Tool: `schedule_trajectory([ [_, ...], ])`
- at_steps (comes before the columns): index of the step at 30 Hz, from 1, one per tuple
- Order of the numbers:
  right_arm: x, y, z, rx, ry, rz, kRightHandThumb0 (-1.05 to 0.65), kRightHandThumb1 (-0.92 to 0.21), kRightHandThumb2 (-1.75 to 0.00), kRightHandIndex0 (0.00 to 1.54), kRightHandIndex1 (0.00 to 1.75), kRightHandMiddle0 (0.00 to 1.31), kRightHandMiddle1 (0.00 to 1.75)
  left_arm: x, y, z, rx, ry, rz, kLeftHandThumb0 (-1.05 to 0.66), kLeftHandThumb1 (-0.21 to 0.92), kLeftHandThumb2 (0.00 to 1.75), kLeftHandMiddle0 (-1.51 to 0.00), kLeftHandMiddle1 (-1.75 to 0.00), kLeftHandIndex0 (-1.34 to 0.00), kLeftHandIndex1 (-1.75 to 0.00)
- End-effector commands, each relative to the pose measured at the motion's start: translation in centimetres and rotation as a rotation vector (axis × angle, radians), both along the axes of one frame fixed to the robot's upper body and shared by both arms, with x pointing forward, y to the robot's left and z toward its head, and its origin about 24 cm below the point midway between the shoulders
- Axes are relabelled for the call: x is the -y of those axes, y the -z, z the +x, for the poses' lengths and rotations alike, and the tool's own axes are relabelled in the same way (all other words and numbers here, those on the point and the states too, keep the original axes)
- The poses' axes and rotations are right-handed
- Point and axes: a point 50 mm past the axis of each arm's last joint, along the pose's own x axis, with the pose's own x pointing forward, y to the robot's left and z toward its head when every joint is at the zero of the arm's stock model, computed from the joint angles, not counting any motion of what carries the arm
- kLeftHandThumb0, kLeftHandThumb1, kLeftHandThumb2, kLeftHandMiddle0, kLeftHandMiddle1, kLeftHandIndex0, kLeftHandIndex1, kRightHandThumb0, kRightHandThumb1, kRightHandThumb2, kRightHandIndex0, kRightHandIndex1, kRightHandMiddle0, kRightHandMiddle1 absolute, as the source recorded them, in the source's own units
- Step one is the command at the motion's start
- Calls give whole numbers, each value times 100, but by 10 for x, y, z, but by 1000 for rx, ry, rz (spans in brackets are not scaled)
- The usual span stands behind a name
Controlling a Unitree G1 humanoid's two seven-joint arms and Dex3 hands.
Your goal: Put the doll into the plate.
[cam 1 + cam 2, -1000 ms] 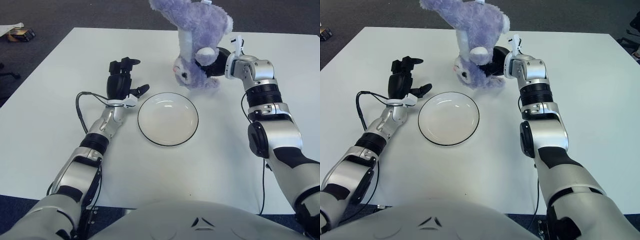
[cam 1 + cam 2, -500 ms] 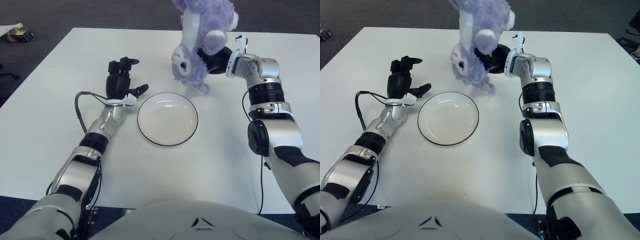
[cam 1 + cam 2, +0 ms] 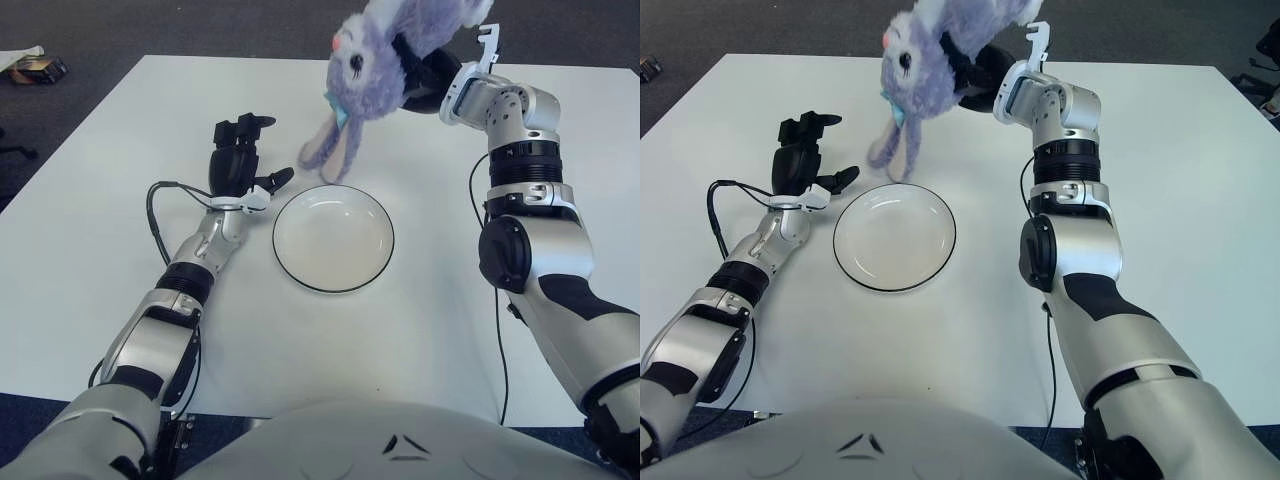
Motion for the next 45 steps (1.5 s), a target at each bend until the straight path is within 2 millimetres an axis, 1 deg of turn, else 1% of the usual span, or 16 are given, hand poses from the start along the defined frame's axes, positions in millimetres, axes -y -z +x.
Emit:
schedule_trajectory([
  [1,2,-10,3,14,27,101,0,-24,-142,56,174,55,175,-9,35,-15,-126,-38,26,-43,58,91,0,-107,0,-105],
  [5,8,-8,6,75,132,123,0,-22,-143,57,175,56,175,-9,36,-15,-124,-42,27,-45,58,91,0,-107,0,-106],
  [8,13,-6,7,158,203,106,0,-15,-151,62,175,61,175,-9,36,-15,-120,-43,28,-46,59,91,0,-107,0,-107],
  [10,15,-5,8,212,249,87,0,-7,-161,75,175,61,175,-10,37,-15,-121,-44,28,-47,59,90,0,-106,0,-106],
  [14,19,-6,8,303,360,53,0,-5,-161,82,171,58,175,-11,37,-15,-129,-41,20,-48,62,87,0,-105,0,-102],
  [25,23,-3,10,358,517,-22,0,-6,-160,84,168,56,175,-12,39,-16,-129,-46,21,-52,68,82,0,-103,0,-97],
  [27,23,-2,10,359,527,-47,0,0,-165,88,171,65,166,-12,39,-16,-129,-46,21,-50,67,81,0,-103,0,-96],
  [30,23,1,11,353,532,-66,0,5,-171,91,174,67,168,-12,39,-17,-129,-45,21,-49,66,82,0,-104,0,-96],
  [33,22,7,12,327,543,-94,0,1,-168,88,174,62,171,-13,39,-17,-127,-45,21,-49,66,83,0,-104,0,-95],
  [34,21,9,12,319,546,-102,19,-6,-161,82,174,40,159,-13,39,-17,-125,-46,21,-49,66,83,0,-103,0,-94],
  [35,20,12,12,306,553,-116,30,-10,-156,78,174,25,151,-13,39,-17,-123,-47,21,-50,66,83,0,-103,0,-93],
  [38,19,16,13,281,568,-142,44,-16,-149,73,174,8,125,-12,40,-17,-120,-50,22,-52,68,81,0,-102,0,-90],
  [39,18,17,13,275,571,-149,46,-17,-149,73,175,7,122,-12,39,-17,-117,-51,20,-52,68,81,0,-101,0,-89],
  [41,17,20,12,271,577,-163,49,-18,-147,71,175,3,134,-12,39,-18,-105,-47,12,-53,69,79,0,-100,0,-87],
  [43,16,22,12,274,579,-176,25,-22,-143,63,175,27,154,-11,37,-18,-87,-40,1,-51,65,80,0,-97,0,-86],
  [45,15,23,11,278,580,-182,13,-19,-147,69,175,37,164,-11,36,-19,-71,-32,-7,-47,58,86,0,-95,0,-87],
])
